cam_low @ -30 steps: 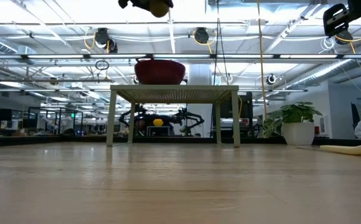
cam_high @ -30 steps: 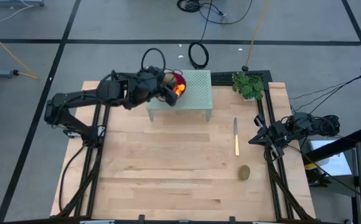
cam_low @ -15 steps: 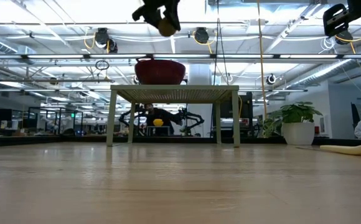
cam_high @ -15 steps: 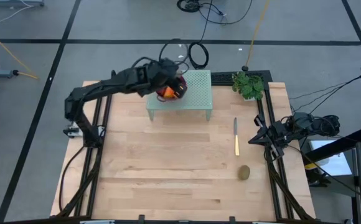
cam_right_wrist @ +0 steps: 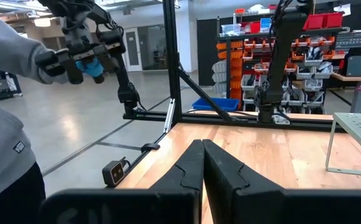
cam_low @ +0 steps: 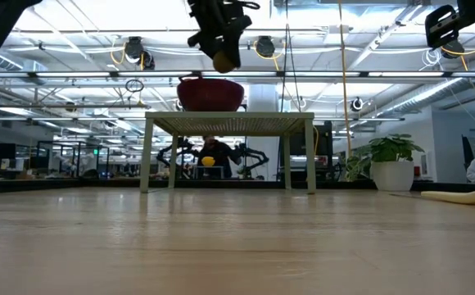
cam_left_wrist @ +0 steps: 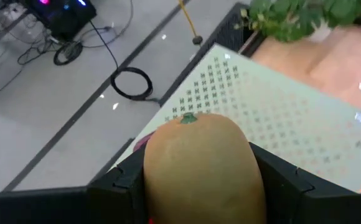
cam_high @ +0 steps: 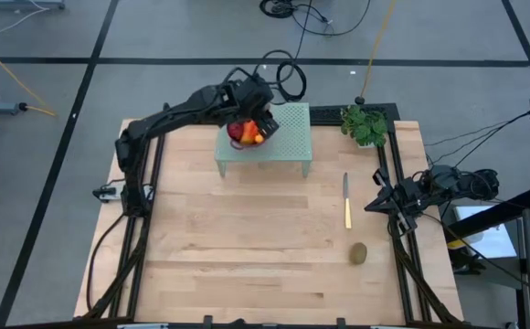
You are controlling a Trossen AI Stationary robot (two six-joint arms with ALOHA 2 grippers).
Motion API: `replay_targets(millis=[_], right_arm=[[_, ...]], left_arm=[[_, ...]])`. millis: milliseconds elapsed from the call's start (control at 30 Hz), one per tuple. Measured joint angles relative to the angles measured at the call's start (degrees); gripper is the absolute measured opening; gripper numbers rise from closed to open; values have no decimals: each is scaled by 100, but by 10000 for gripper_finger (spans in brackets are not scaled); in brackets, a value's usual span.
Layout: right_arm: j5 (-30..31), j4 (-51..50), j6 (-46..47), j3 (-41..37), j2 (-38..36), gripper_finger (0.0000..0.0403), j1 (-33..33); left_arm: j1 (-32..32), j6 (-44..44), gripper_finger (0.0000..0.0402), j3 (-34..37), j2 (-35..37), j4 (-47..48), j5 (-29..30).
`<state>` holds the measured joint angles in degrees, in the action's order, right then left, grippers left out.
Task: Pick & Place Fruit
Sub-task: Put the top kiwi into the violet strainer bowl on the shelf
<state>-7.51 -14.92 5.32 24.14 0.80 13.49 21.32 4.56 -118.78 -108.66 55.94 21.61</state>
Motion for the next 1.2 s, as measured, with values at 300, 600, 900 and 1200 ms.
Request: replay_targets(millis=[300,600,900,1200], right_arm=[[0,-2,-2,0,0,0,-1],[0,-2,-1,0,0,0,0],[0,-8,0,0,0,0,0],[0,-7,0,0,0,0,1]], left_arm=[[56,-1114,201,0,2,124,-447],[34,-1242,205,2,-57,121,-353],[51,-1268,201,2,-46,299,-335],[75,-1290,201,2,-42,490,-309]])
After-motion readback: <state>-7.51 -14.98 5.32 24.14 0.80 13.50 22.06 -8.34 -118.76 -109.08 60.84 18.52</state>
